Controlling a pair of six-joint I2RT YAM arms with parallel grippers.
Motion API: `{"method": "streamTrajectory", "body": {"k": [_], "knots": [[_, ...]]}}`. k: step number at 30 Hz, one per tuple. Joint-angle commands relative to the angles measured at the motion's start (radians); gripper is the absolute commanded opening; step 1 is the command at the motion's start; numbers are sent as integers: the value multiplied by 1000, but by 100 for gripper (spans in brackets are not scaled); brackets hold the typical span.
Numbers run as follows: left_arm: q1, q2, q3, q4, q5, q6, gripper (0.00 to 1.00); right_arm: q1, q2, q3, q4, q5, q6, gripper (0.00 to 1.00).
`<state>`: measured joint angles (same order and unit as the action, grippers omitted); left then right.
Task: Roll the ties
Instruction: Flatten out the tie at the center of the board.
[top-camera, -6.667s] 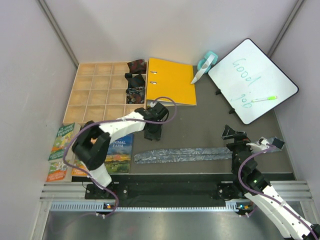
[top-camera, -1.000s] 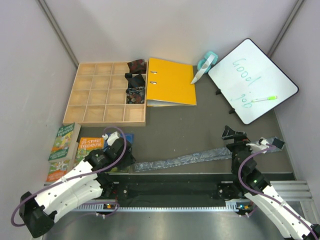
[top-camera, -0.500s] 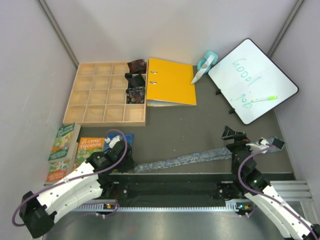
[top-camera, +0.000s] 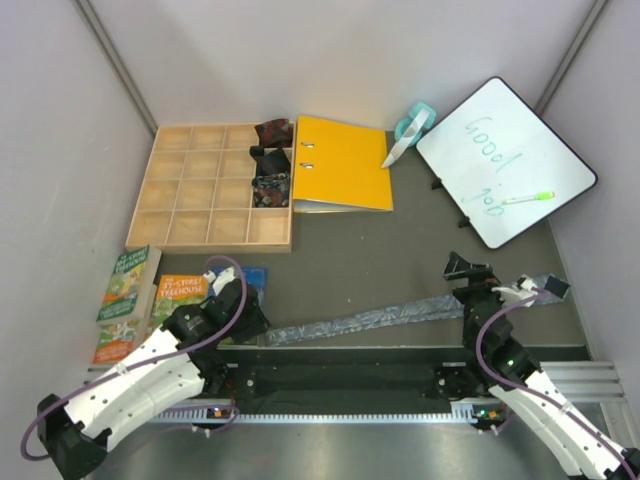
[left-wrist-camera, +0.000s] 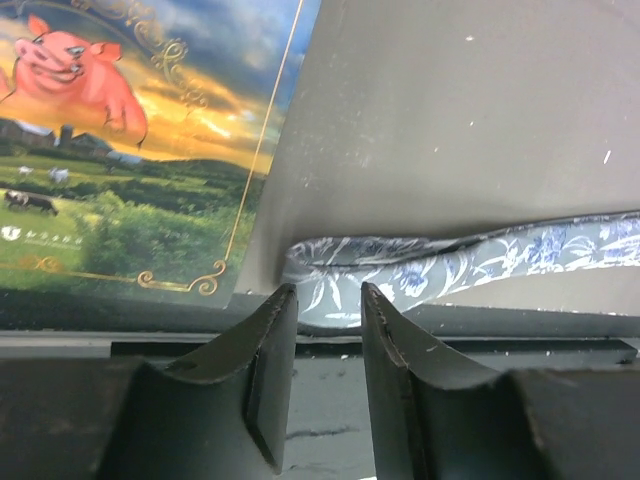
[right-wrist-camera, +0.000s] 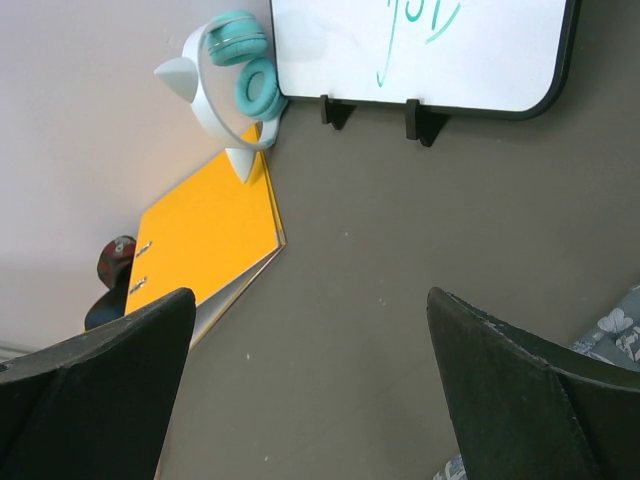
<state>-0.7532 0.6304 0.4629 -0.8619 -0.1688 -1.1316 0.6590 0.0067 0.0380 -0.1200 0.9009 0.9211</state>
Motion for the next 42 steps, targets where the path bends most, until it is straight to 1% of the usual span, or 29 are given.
{"method": "streamTrajectory", "body": {"k": [1,4,5,11,14,18,22,27,32,36,37,38,42], "knots": [[0,-60,8,-55,3,-10,37,8,-102,-99,14,15,7,99],[-1,-61,5,-51,2,-5,36,8,-102,-101,13,15,5,99],[-1,-54,2,-40,6,1,33,7,-103,-99,13,16,5,99],[-6,40,-41,6,22,4,31,8,-102,-98,11,18,9,99],[-6,54,-49,18,12,7,32,8,-102,-99,10,16,9,99],[-6,71,-76,75,31,19,33,8,-103,-101,8,16,9,99],[-8,66,-96,122,45,29,38,8,-102,-99,10,18,9,99],[-8,95,-118,170,57,49,39,8,-102,-99,10,16,9,99],[-15,126,-145,213,60,58,33,8,-102,-99,10,18,10,99],[-17,124,-145,224,49,62,26,8,-102,-99,10,18,10,99],[-15,126,-144,230,52,65,23,7,-102,-99,11,18,12,99],[-15,133,-141,233,52,69,17,8,-102,-99,11,20,12,99],[-15,155,-87,221,23,81,9,7,-102,-99,10,20,12,99]]}}
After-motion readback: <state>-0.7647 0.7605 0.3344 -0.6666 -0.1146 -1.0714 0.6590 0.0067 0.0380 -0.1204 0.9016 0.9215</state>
